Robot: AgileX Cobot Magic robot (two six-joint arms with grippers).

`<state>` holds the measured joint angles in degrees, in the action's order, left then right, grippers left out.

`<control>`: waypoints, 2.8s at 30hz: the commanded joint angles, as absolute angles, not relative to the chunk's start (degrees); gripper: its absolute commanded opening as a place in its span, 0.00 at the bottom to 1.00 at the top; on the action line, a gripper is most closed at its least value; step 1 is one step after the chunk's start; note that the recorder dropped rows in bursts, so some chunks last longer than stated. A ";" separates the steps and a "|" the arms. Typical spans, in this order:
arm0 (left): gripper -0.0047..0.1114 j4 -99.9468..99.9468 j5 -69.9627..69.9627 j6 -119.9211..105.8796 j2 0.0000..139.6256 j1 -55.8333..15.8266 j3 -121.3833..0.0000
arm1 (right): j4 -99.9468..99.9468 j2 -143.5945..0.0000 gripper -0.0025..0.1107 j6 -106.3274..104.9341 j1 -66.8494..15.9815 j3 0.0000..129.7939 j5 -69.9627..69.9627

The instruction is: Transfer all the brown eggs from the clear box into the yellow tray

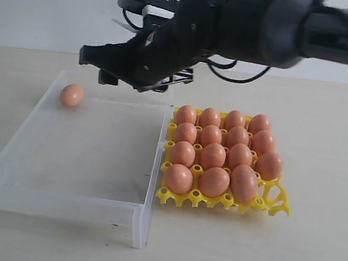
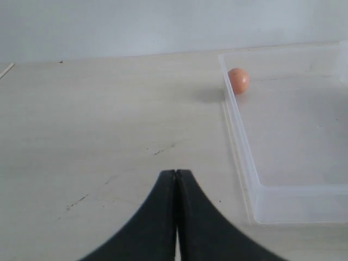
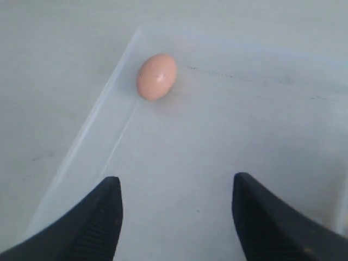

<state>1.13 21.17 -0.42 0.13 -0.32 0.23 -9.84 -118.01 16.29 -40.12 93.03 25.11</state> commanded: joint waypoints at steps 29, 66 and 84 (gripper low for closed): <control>0.04 0.92 20.67 -0.42 0.00 -0.59 0.00 | -15.85 -161.39 0.52 36.58 -40.26 152.41 33.51; 0.04 0.92 20.67 -0.42 0.00 -0.59 0.00 | -20.82 -166.63 0.50 37.02 -40.30 152.41 23.90; 0.04 0.92 20.67 -0.42 0.00 -0.59 0.00 | -23.55 -164.78 0.02 32.36 -40.88 152.41 25.75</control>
